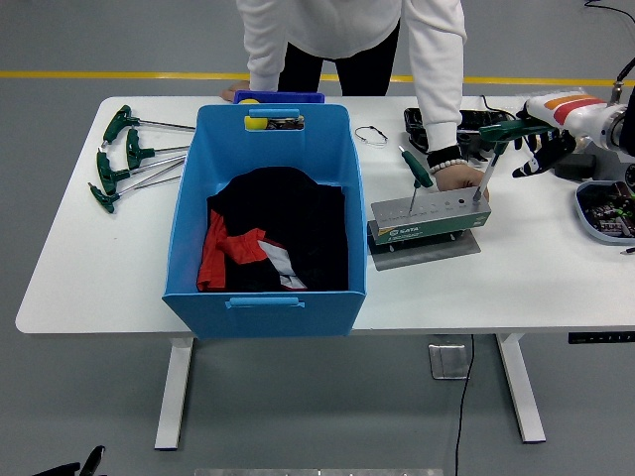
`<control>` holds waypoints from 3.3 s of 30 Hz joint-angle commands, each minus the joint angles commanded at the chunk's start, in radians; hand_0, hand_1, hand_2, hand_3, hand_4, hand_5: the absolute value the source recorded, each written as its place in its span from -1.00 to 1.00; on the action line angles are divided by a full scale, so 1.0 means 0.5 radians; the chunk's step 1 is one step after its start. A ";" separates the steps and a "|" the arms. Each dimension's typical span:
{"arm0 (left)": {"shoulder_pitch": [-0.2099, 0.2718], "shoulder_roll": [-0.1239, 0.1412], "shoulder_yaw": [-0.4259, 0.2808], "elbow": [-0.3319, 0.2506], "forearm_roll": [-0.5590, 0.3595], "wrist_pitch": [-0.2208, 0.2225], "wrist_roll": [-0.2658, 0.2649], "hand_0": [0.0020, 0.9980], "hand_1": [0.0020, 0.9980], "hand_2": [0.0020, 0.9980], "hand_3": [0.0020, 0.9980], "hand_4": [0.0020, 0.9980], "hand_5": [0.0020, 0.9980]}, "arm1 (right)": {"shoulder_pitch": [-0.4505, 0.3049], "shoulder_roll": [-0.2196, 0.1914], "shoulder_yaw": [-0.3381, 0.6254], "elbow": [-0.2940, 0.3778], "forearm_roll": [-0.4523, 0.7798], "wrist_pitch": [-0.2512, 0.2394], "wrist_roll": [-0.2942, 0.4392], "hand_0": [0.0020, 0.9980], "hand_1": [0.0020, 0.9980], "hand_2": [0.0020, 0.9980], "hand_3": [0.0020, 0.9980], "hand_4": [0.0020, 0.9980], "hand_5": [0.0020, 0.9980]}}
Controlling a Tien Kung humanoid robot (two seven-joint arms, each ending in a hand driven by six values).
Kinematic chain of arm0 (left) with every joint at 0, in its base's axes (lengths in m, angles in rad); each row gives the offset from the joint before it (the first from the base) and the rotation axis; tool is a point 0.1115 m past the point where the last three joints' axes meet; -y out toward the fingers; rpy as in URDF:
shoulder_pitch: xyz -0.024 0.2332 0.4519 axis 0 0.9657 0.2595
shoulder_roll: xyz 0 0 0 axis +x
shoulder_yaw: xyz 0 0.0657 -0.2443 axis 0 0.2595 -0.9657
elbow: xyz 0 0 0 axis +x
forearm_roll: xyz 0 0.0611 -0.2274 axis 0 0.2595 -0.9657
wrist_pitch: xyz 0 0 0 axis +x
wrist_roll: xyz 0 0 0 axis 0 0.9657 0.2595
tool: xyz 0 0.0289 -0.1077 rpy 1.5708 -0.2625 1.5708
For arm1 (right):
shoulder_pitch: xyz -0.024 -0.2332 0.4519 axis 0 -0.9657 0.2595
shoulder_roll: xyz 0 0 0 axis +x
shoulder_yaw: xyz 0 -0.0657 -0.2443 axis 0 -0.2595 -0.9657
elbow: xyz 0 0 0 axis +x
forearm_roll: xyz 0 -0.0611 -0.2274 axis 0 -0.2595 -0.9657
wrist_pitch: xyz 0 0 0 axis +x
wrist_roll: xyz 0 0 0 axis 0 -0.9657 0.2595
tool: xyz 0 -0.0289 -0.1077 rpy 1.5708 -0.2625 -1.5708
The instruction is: Lift tool from toolbox,place it in box,lift tool from toolbox,place it in box
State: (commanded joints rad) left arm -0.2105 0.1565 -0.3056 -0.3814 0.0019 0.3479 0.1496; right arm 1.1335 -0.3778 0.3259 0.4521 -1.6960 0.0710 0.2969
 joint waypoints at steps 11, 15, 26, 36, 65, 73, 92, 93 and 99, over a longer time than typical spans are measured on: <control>0.009 -0.001 -0.025 0.006 0.052 0.001 0.018 0.62 0.58 0.62 0.67 0.35 1.00 | -0.001 0.009 -0.007 0.010 0.104 0.012 -0.012 -0.58 -0.64 -0.55 -0.46 1.00 -0.19; 0.006 0.001 -0.029 0.006 0.065 0.000 0.022 0.62 0.58 0.63 0.67 0.35 1.00 | 0.003 0.011 0.001 0.009 0.107 0.020 -0.022 -0.66 -0.69 -0.60 -0.51 1.00 -0.03; -0.002 0.003 -0.021 0.006 0.071 -0.007 0.018 0.62 0.58 0.63 0.67 0.35 1.00 | -0.027 0.017 0.037 -0.028 0.075 -0.020 -0.067 -0.72 -0.78 -0.72 -0.69 1.00 0.18; -0.018 0.003 -0.013 0.010 0.080 -0.017 0.013 0.62 0.58 0.63 0.67 0.34 1.00 | -0.048 0.032 0.047 -0.050 0.140 -0.059 -0.109 -0.76 -0.82 -0.76 -0.73 1.00 0.26; -0.037 0.008 0.006 0.010 0.063 -0.020 -0.005 0.62 0.57 0.62 0.66 0.34 1.00 | -0.071 0.143 0.031 -0.080 0.258 -0.167 -0.212 -0.78 -0.85 -0.76 -0.73 1.00 0.35; -0.046 0.010 0.010 0.009 0.059 -0.021 -0.008 0.62 0.57 0.63 0.66 0.34 1.00 | -0.057 0.175 0.006 -0.073 0.253 -0.166 -0.210 -0.71 -0.80 -0.71 -0.69 1.00 0.36; -0.038 0.012 -0.012 0.012 0.104 -0.019 0.007 0.62 0.57 0.62 0.66 0.34 1.00 | -0.071 0.178 -0.021 -0.077 0.346 -0.195 -0.219 -0.72 -0.84 -0.77 -0.76 1.00 0.51; -0.037 0.011 -0.015 0.013 0.108 -0.019 0.009 0.62 0.57 0.62 0.66 0.34 1.00 | -0.073 0.178 -0.024 -0.076 0.354 -0.200 -0.217 -0.72 -0.84 -0.77 -0.76 1.00 0.51; -0.032 0.011 -0.024 0.014 0.125 -0.018 0.017 0.61 0.57 0.63 0.66 0.34 1.00 | -0.084 0.175 -0.032 -0.071 0.387 -0.261 -0.201 -0.77 -0.90 -0.83 -0.83 1.00 0.60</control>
State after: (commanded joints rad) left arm -0.2267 0.1618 -0.3178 -0.3745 0.0642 0.3388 0.1578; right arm 1.0918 -0.2901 0.3099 0.4165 -1.5024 -0.0597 0.1966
